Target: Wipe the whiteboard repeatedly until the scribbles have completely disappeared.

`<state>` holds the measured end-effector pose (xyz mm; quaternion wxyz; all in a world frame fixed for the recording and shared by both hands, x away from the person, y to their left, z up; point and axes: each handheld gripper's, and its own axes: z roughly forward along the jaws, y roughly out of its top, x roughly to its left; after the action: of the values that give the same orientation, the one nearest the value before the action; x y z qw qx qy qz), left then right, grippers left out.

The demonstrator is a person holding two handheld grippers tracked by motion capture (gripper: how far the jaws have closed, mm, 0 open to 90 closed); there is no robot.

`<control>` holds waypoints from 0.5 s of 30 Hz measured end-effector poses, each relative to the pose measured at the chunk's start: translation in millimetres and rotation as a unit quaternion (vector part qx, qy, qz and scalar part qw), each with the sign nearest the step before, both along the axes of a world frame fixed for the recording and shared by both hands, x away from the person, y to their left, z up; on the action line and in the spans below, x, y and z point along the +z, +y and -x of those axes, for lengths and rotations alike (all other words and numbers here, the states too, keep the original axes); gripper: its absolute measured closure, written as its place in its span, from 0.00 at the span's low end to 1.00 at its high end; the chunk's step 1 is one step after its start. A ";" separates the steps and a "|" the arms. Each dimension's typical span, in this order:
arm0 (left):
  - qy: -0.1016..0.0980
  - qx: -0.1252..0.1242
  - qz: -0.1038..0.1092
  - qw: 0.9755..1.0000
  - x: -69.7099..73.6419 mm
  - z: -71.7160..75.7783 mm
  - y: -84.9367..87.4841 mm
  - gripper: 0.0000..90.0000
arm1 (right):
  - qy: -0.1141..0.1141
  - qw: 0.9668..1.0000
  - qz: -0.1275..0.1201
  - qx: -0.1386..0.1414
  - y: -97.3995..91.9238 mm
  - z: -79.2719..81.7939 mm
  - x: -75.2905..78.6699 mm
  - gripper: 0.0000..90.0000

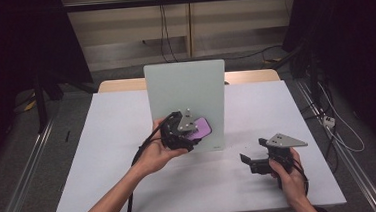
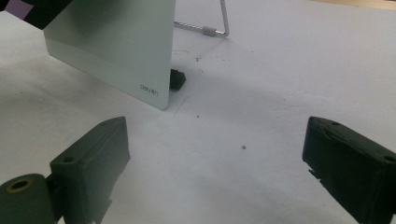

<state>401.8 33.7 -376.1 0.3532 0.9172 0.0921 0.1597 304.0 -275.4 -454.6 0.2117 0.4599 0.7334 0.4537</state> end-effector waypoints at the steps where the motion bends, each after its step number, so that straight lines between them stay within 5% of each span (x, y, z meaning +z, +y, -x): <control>1: 0.004 0.002 0.009 1.000 -0.7 -0.5 3.5 0.45 | -0.001 1.000 -0.001 0.000 0.1 -0.5 0.0 0.08; 6: 0.028 -0.002 0.040 0.999 1.2 -1.2 17.7 0.46 | 0.003 1.000 -0.004 -0.004 1.4 -2.6 -0.6 0.09; 15: 0.041 -0.004 0.041 0.998 2.7 5.0 27.5 0.45 | 0.002 1.000 -0.002 -0.002 2.6 -0.9 -0.2 0.08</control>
<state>396.8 61.2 -373.5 0.3869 0.9082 0.1092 0.1169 304.9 -272.9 -454.8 0.2101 0.4624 0.7320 0.4540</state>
